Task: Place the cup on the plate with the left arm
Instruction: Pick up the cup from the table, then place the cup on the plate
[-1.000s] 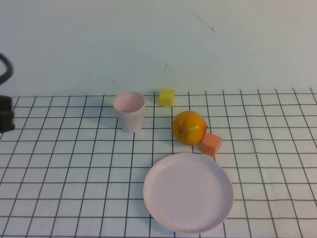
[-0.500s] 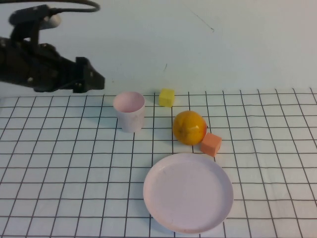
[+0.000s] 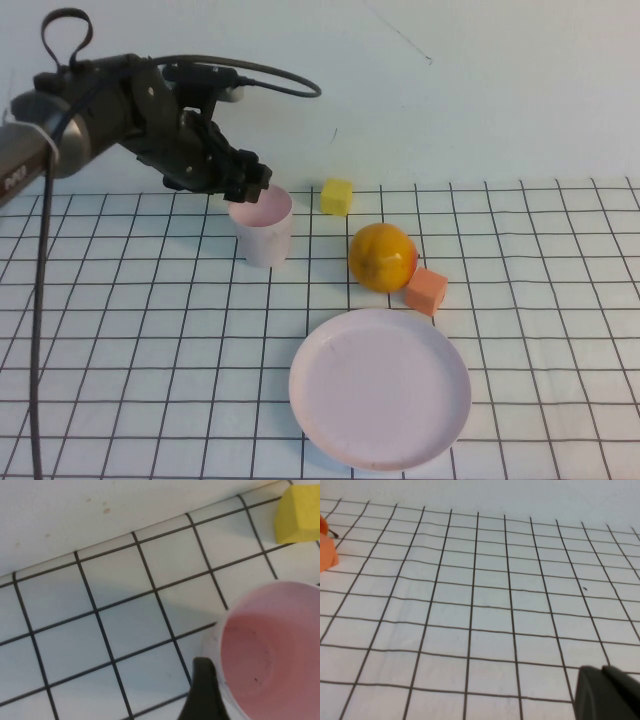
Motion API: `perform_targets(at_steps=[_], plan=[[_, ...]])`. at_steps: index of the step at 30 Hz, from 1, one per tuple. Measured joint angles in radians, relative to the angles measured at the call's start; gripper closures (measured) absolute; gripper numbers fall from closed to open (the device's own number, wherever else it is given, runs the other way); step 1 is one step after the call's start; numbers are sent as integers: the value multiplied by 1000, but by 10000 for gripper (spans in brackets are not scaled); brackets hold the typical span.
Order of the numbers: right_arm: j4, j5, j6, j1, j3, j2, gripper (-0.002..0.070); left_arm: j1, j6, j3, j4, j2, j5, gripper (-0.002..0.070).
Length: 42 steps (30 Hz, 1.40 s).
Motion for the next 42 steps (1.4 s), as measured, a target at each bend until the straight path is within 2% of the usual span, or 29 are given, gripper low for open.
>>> perform_targets(at_steps=[5,10,11,13,15,21,26,32,37,42], plan=[[0,0,0,0,0,0,678,0,-1,-63,6,113,-7,231],[0,0,0,0,0,0,678,0,-1,-66,6,123,-7,235],[0,0,0,0,0,0,678,0,-2,-80,7,163,-2,476],[0,0,0,0,0,0,678,0,12,-82,4,164,3,587],[0,0,0,0,0,0,678,0,57,-82,-14,164,11,631],[0,0,0,0,0,0,678,-8,253,-82,-107,115,123,645],[0,0,0,0,0,0,678,-62,477,-84,-149,8,311,645],[0,0,0,0,0,0,678,-123,607,-86,-288,-36,501,646],[0,0,0,0,0,0,678,-204,611,-19,-263,-36,505,646],[0,0,0,0,0,0,678,-288,615,119,-212,-36,340,646]])
